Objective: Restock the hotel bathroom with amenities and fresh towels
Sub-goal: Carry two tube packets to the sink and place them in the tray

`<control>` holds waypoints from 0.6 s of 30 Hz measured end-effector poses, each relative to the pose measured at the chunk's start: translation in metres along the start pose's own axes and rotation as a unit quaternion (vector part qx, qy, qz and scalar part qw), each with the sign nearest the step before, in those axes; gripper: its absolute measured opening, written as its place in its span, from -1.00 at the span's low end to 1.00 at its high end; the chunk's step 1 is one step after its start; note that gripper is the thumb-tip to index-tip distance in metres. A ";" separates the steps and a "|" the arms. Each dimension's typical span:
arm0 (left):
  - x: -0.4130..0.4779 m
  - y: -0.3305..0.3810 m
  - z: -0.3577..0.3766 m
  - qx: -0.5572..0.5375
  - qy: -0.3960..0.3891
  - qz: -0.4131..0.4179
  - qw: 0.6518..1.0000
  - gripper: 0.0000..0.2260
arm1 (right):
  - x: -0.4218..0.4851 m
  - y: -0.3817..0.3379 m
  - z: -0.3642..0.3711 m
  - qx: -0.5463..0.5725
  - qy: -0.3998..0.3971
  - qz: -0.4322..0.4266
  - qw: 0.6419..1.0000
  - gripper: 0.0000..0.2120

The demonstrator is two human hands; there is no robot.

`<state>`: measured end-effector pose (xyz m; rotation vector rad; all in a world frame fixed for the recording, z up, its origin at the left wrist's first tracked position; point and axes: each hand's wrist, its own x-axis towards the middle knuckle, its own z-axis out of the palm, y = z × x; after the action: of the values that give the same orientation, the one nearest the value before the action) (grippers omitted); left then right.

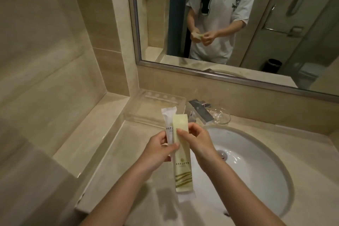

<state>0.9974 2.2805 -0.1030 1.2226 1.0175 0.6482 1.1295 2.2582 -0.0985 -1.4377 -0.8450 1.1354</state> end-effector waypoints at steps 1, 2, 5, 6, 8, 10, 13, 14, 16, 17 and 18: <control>0.009 -0.001 -0.005 0.007 0.007 -0.007 1.000 -0.76 | 0.007 0.002 0.006 -0.004 0.008 0.008 1.000 -0.88; 0.017 -0.002 -0.009 0.014 0.015 -0.013 1.000 -0.75 | 0.014 0.005 0.011 -0.009 0.014 0.016 1.000 -0.88; 0.040 -0.007 -0.020 0.007 0.028 -0.028 0.999 -0.75 | 0.031 0.014 0.019 -0.035 0.003 0.028 0.999 -0.88; 0.047 -0.009 -0.024 -0.001 0.035 -0.033 0.999 -0.76 | 0.035 0.018 0.019 -0.053 -0.008 0.031 0.998 -0.88; 0.060 -0.013 -0.030 -0.020 0.051 -0.046 0.997 -0.78 | 0.043 0.025 0.016 -0.081 -0.044 0.044 0.995 -0.85; 0.072 -0.019 -0.035 -0.039 0.059 -0.065 0.995 -0.77 | 0.051 0.030 0.014 -0.104 -0.087 0.071 0.988 -0.80; 0.089 -0.029 -0.038 -0.058 0.058 -0.096 0.992 -0.74 | 0.062 0.035 0.016 -0.155 -0.119 0.085 0.977 -0.68; 0.095 -0.032 -0.038 -0.064 0.057 -0.103 0.991 -0.74 | 0.067 0.037 0.017 -0.169 -0.114 0.084 0.975 -0.66; 0.108 -0.036 -0.040 -0.082 0.062 -0.119 0.988 -0.79 | 0.077 0.039 0.016 -0.191 -0.094 0.083 0.974 -0.66; 0.115 -0.039 -0.041 -0.103 0.074 -0.134 0.983 -0.83 | 0.083 0.041 0.014 -0.198 -0.085 0.085 0.973 -0.67; 0.122 -0.042 -0.043 -0.137 0.095 -0.159 0.973 -0.86 | 0.088 0.042 0.011 -0.204 -0.076 0.092 0.972 -0.67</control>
<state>1.0073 2.3934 -0.1778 0.7463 1.2080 0.6346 1.1412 2.3362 -0.1563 -1.8126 -1.1183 1.2733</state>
